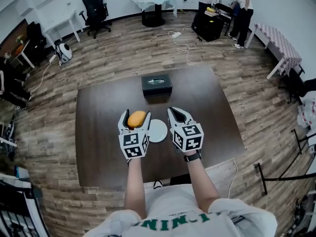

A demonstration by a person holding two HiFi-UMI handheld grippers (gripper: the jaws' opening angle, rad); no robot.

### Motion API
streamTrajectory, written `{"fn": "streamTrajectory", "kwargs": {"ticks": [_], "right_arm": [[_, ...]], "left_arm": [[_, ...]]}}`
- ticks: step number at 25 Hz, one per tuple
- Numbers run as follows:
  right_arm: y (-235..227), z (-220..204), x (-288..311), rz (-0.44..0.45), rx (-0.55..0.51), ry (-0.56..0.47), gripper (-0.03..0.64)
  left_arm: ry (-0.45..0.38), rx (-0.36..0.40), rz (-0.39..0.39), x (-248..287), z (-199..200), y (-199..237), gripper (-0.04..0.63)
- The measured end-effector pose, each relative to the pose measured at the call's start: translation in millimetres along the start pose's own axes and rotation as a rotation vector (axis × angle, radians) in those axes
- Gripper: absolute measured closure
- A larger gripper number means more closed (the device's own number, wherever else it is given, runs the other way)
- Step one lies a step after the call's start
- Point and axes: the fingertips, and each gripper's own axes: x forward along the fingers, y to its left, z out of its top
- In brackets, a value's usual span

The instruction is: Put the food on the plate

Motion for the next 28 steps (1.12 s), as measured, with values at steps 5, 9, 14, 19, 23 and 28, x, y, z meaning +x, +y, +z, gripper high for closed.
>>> {"fn": "streamTrajectory", "kwargs": {"ticks": [5, 9, 14, 19, 23, 28], "right_arm": [[-26, -18, 28, -0.002, 0.029, 0.051, 0.601], [-40, -40, 50, -0.01, 0.052, 0.101, 0.601], [-54, -69, 73, -0.02, 0.072, 0.157, 0.601], [-66, -97, 90, -0.028, 0.078, 0.211, 0.601], [-75, -117, 100, -0.031, 0.093, 0.247, 0.601], [-80, -142, 103, -0.026, 0.107, 0.283, 0.601]], "left_arm": [[0.074, -0.022, -0.001, 39, -30, 1, 0.209], [0.145, -0.031, -0.015, 64, -64, 6, 0.209], [0.226, -0.041, -0.053, 92, -111, 1, 0.209], [0.298, -0.04, -0.086, 114, -160, -3, 0.209], [0.337, -0.014, -0.115, 128, -196, -10, 0.21], [0.353, -0.04, -0.115, 137, -232, -16, 0.21]]}}
